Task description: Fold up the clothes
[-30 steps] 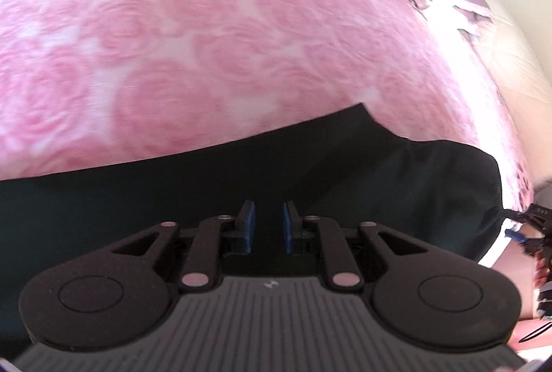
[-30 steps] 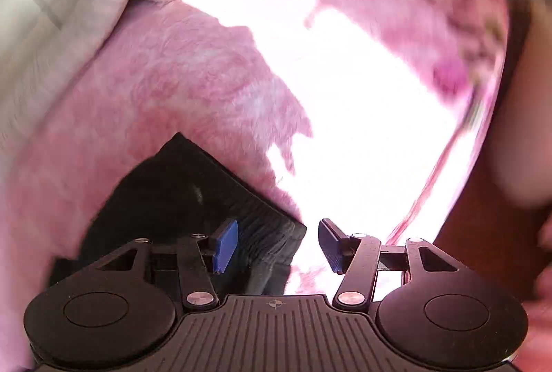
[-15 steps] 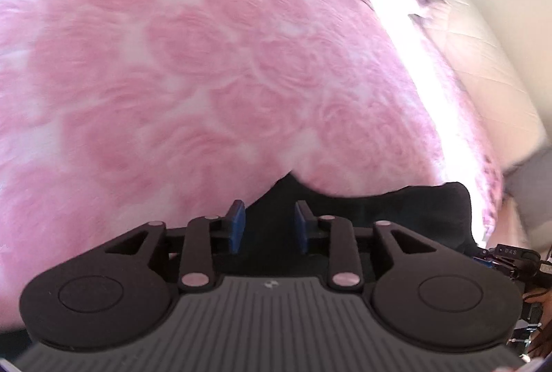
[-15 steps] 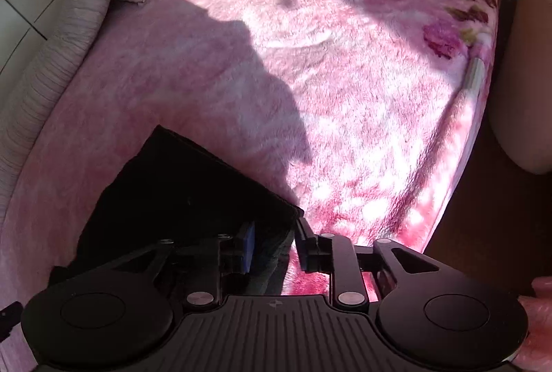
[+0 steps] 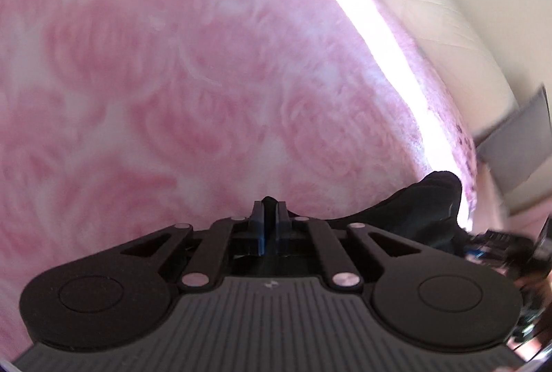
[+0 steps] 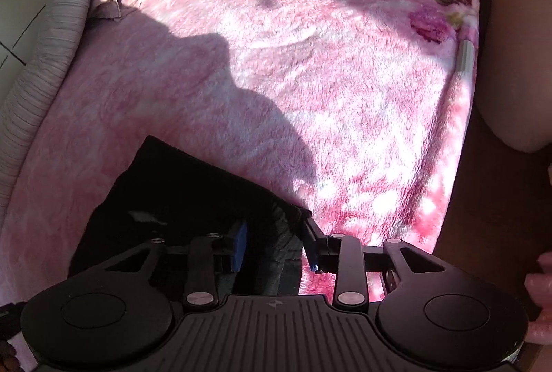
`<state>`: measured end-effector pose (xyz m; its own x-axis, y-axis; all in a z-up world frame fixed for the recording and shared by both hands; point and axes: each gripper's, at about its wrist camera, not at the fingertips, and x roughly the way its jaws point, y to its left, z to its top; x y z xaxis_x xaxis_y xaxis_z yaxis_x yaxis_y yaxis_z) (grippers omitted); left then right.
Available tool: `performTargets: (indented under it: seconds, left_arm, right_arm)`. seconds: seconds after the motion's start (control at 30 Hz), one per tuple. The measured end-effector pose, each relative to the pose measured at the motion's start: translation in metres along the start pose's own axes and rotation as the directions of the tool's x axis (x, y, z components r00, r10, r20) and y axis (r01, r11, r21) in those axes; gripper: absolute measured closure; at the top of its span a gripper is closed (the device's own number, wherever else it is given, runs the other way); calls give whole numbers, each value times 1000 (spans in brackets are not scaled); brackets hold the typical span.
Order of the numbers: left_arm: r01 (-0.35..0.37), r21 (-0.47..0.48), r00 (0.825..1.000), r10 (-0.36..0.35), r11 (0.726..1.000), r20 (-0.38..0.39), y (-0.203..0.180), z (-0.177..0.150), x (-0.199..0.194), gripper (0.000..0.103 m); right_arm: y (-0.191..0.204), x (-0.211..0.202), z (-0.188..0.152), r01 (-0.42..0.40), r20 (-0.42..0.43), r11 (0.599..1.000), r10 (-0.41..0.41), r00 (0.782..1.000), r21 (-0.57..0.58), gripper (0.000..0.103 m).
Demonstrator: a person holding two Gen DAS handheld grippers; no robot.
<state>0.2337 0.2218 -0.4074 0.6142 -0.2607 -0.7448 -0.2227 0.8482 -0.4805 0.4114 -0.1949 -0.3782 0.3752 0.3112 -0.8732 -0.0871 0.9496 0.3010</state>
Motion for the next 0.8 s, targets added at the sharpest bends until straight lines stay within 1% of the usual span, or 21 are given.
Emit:
performTargets:
  seconds: [0.07, 0.13, 0.2, 0.27, 0.3, 0.33, 0.4, 0.43, 0.5, 0.6, 0.67, 0.73, 0.77, 0.8]
  left_arm:
    - [-53, 0, 999, 53, 999, -7, -1, -10, 13, 97]
    - [-104, 40, 995, 103, 994, 14, -8, -16, 21, 94]
    - [-146, 75, 988, 143, 986, 50, -20, -17, 12, 91]
    - [-180, 31, 978, 176, 983, 116, -20, -24, -16, 91]
    - [-195, 3, 970, 193, 981, 151, -18, -29, -30, 92]
    - [-213, -32, 962, 216, 976, 168, -15, -37, -47, 92]
    - [-253, -99, 947, 268, 962, 179, -7, -60, -82, 92]
    - [-277, -125, 939, 296, 953, 176, -3, -76, -100, 92]
    - [-327, -162, 926, 350, 931, 144, 3, -117, -133, 92]
    - [-390, -235, 907, 415, 890, 69, 9, -181, -170, 92]
    - [-423, -271, 897, 442, 865, 12, 13, -217, -181, 92]
    - [-453, -274, 887, 460, 848, -43, 13, -245, -181, 92]
    - [-468, -275, 881, 468, 840, -71, 12, -260, -181, 92]
    - [-477, -265, 877, 474, 838, -79, 10, -268, -182, 91]
  right_arm:
    - [4, 3, -3, 24, 16, 999, -23, 1000, -36, 69]
    - [8, 5, -6, 48, 33, 997, -47, 998, -58, 66]
    - [11, 2, -4, 75, 32, 995, -73, 997, -66, 61]
    - [15, -9, 0, 108, 49, 990, -104, 993, -92, 60]
    - [19, -16, 2, 139, 79, 983, -131, 988, -115, 60]
    - [23, -25, 3, 175, 114, 974, -160, 981, -141, 60]
    - [34, -44, 2, 230, 204, 949, -187, 961, -216, 60]
    - [41, -52, -1, 226, 236, 937, -164, 958, -266, 60]
    - [57, -60, -13, 157, 214, 912, -79, 974, -379, 60]
    - [83, -62, -42, 38, 131, 847, 37, 991, -531, 60]
    - [99, -57, -68, -39, 55, 784, 93, 994, -620, 60]
    - [110, -46, -100, -74, -14, 710, 89, 996, -700, 60]
    - [113, -40, -117, -83, -44, 670, 74, 996, -738, 60]
    - [113, -34, -135, -92, -84, 622, 42, 996, -777, 60]
